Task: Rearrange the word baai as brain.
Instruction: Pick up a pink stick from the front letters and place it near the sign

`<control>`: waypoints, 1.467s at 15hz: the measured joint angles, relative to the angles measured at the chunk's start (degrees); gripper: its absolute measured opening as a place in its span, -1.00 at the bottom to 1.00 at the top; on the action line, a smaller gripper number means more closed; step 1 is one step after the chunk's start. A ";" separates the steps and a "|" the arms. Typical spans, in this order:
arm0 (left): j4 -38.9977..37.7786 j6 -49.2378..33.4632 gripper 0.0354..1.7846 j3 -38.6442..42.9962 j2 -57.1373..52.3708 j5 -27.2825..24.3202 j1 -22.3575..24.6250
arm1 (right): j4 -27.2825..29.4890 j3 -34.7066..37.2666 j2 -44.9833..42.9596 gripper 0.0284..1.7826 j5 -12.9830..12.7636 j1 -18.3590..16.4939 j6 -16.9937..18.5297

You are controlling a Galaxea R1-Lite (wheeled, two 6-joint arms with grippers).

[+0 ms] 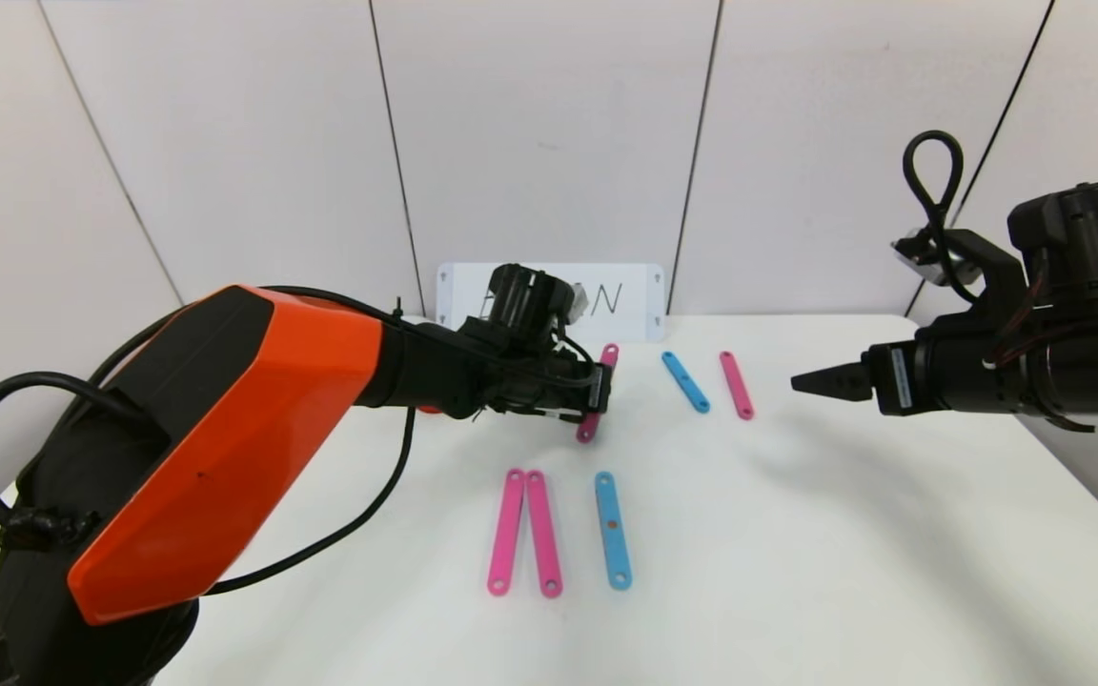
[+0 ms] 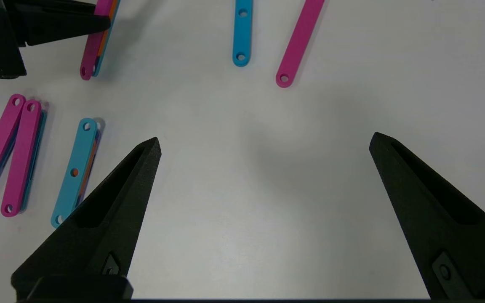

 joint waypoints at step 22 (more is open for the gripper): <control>-0.76 -0.02 -0.69 -1.17 3.15 0.00 -1.44 | 0.00 0.09 -0.26 0.94 0.01 0.11 0.00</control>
